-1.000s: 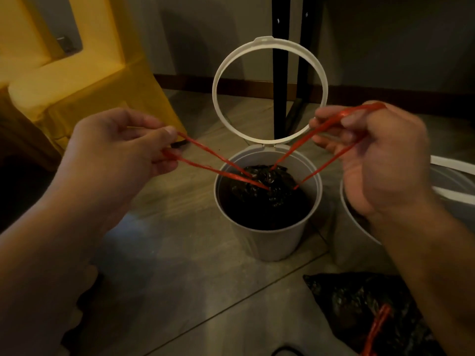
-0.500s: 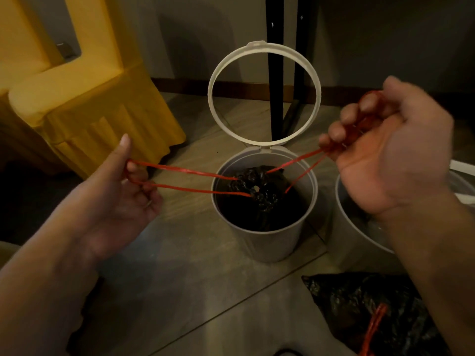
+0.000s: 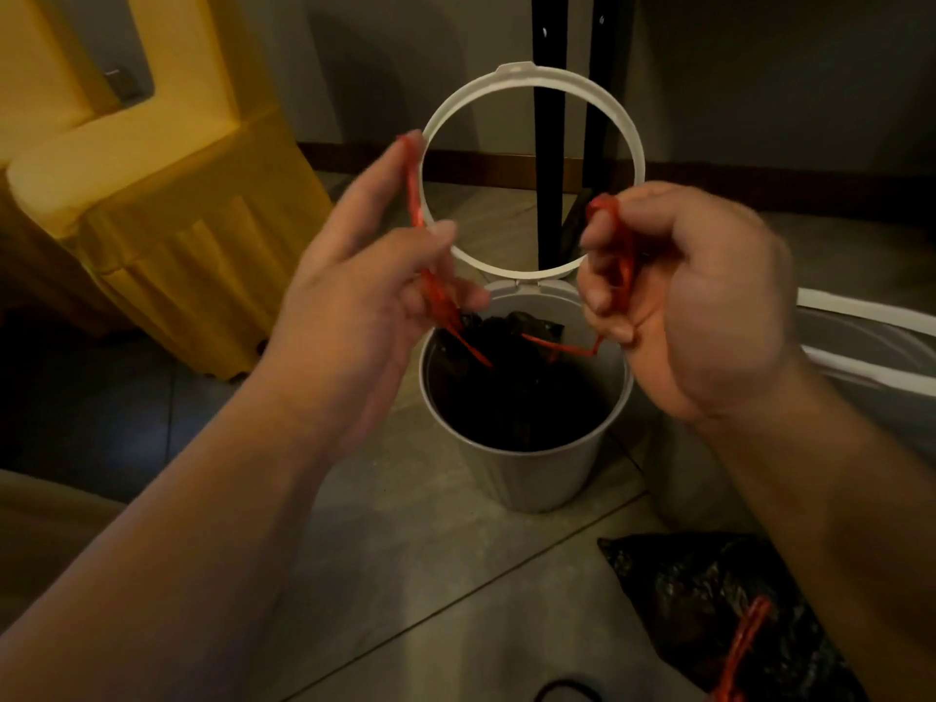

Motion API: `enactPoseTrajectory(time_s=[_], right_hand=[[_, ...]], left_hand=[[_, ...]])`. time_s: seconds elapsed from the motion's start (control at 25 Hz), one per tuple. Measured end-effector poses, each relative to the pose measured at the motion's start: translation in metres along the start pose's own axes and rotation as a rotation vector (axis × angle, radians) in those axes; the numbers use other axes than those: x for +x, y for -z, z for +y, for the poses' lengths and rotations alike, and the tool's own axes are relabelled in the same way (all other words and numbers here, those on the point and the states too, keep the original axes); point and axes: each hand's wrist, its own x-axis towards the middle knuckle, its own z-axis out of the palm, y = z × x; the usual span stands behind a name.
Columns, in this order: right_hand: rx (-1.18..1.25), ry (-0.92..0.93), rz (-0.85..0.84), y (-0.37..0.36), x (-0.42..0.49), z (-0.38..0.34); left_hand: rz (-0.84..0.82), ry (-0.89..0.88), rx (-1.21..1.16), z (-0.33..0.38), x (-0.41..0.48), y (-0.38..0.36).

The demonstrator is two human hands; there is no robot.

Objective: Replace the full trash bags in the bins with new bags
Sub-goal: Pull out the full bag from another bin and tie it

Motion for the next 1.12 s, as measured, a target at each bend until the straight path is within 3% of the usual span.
enactPoseTrajectory(time_s=[0.24,0.36,0.56,0.68,0.88,1.12], right_hand=[[-0.497,0.268,-0.133,-0.015,0.002,-0.015],[-0.650,0.358,-0.198,-0.021,0.002,-0.019],[-0.805,0.394,-0.229,-0.025,0.002,-0.019],[-0.767,0.363,-0.273,-0.018,0.008,-0.012],[-0.638,0.099,-0.256,0.008,0.010,0.011],[-0.531,0.142,-0.276,0.019,0.001,0.019]], left_hand=[[-0.298,0.018,0.480,-0.005,0.013,-0.018],[-0.353,0.052,0.657,-0.004,0.014,-0.024],[-0.395,0.095,0.562,-0.012,0.010,-0.030],[-0.299,0.192,0.389,-0.017,0.008,-0.029],[-0.169,0.348,0.246,-0.027,0.010,-0.015],[-0.122,0.356,0.266,-0.036,0.009,-0.008]])
